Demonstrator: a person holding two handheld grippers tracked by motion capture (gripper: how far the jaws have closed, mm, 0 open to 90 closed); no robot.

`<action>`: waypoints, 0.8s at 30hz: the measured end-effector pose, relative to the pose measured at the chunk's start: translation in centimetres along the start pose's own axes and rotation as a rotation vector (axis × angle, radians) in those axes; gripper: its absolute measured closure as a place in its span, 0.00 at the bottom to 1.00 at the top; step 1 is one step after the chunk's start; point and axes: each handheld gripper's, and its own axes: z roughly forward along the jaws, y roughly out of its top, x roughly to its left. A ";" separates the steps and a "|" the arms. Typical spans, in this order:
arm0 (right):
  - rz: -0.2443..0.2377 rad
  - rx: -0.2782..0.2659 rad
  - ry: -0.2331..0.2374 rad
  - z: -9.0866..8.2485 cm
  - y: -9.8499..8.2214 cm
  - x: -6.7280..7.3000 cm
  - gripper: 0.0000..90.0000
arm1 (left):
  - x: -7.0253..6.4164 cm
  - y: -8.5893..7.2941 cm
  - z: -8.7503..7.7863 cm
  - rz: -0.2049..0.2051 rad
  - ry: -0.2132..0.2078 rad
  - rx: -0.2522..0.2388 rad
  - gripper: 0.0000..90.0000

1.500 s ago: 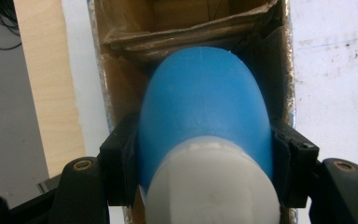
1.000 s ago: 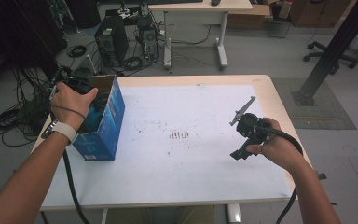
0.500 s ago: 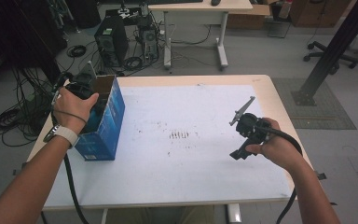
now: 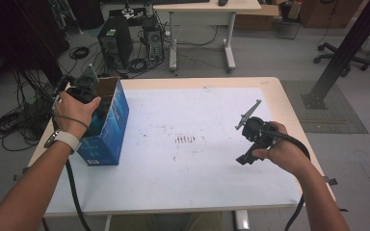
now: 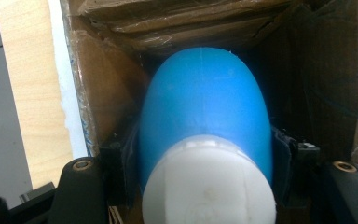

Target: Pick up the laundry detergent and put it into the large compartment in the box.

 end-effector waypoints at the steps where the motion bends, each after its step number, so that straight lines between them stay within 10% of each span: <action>1: 0.001 -0.001 0.000 0.0 0.0 0.0 0.10 | 0.1 0.0 0.0 0.001 0.000 0.002 0.41; 24: 0.004 0.007 0.004 0.1 -0.3 0.1 0.10 | 0.9 0.2 0.2 -0.012 -0.039 -0.003 0.38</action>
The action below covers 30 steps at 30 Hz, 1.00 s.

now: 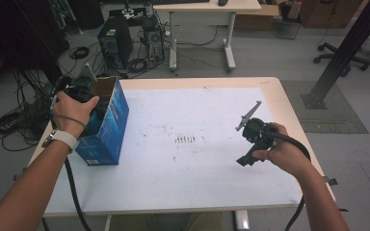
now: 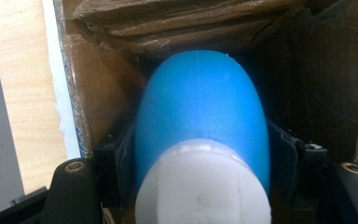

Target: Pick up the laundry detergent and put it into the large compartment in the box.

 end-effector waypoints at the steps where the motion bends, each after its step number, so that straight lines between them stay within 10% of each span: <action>1: 0.000 0.000 -0.001 0.0 0.0 0.0 0.10 | 0.0 0.0 0.0 0.001 -0.001 0.002 0.37; 30: -0.002 0.003 0.004 0.0 0.0 0.2 0.10 | -0.4 0.0 -0.2 0.034 -0.007 0.024 0.26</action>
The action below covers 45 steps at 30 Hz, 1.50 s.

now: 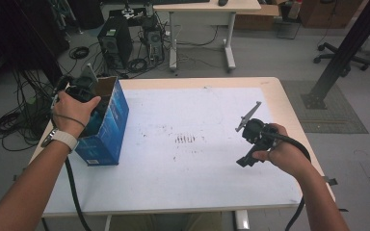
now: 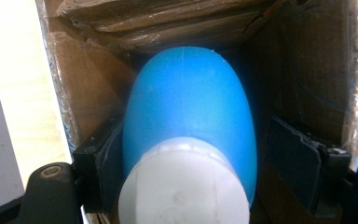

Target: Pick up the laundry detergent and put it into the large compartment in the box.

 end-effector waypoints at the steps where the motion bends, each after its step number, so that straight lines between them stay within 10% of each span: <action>1: 0.000 -0.001 0.000 0.0 0.0 0.0 0.10 | 0.0 0.0 0.0 -0.001 0.000 0.001 0.26; 45: -0.006 -0.001 -0.007 -0.5 0.1 0.4 0.10 | 0.1 -0.3 -2.7 0.027 0.014 -0.053 0.11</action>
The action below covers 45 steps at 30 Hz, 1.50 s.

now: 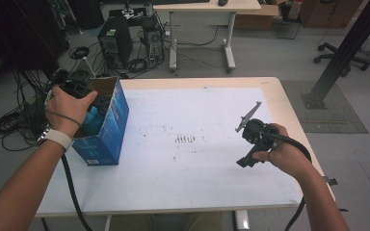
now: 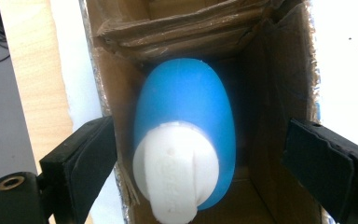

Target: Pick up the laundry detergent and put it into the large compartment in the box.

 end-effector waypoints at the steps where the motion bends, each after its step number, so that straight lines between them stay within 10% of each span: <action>1: 0.000 0.000 -0.001 0.0 0.0 0.0 0.10 | 0.1 0.0 -0.1 0.001 -0.001 0.000 0.11; 45: 0.000 -0.002 -0.006 -0.4 0.1 0.2 0.10 | -2.4 0.1 -6.4 0.169 -0.072 -0.116 0.10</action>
